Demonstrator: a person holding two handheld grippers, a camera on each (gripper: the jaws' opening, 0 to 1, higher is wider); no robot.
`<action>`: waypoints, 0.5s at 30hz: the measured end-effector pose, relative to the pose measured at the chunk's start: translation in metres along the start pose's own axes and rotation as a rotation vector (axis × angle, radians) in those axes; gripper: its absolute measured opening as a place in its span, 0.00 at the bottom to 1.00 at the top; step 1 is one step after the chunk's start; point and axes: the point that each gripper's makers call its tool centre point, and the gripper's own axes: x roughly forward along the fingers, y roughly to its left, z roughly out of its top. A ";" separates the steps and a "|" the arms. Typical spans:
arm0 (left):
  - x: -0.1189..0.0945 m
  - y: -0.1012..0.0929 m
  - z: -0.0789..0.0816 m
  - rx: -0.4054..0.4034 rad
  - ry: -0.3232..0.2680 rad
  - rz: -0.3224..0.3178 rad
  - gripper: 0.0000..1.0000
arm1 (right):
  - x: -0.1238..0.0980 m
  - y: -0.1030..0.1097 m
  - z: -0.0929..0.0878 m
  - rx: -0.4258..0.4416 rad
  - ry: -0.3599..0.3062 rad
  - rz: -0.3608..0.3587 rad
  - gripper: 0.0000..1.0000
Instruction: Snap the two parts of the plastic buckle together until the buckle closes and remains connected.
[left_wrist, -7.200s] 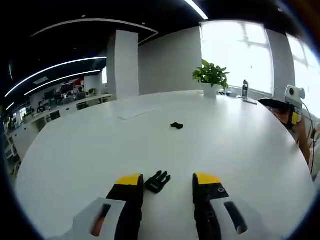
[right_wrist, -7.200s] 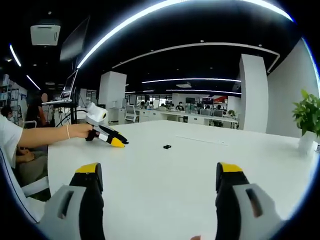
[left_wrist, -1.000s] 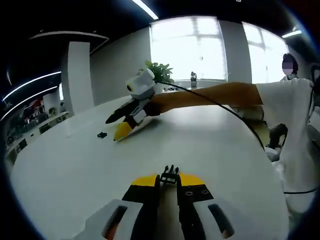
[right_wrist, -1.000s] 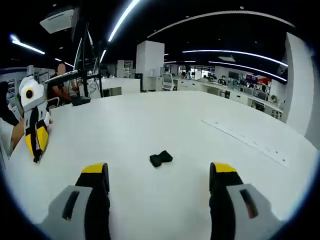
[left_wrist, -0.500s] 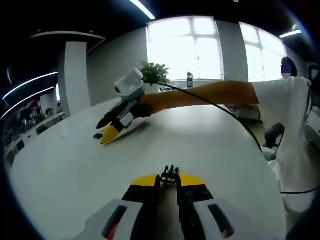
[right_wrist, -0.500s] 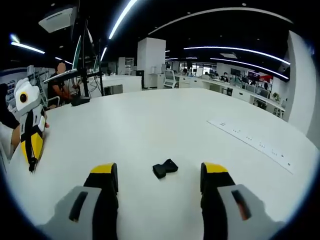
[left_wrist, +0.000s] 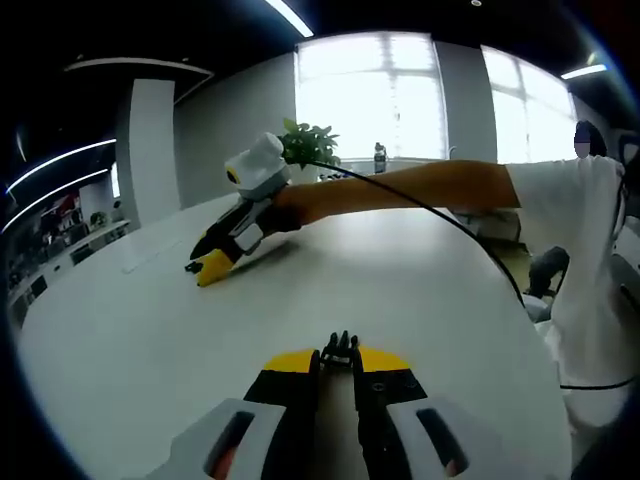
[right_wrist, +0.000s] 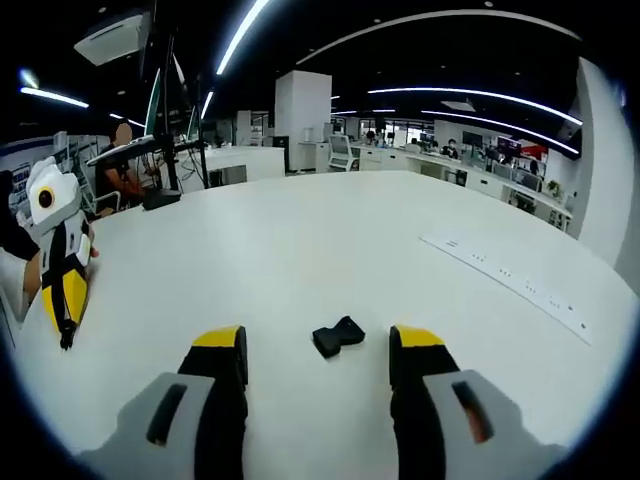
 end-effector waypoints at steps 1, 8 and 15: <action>0.000 0.000 0.000 -0.001 -0.001 0.000 0.13 | 0.000 0.001 0.000 -0.001 0.002 0.002 0.56; 0.000 0.002 -0.001 0.000 0.001 0.003 0.13 | -0.002 0.002 -0.002 0.000 0.005 0.005 0.45; 0.000 0.001 -0.001 0.009 0.002 0.000 0.13 | -0.004 0.008 -0.004 0.022 -0.011 0.011 0.36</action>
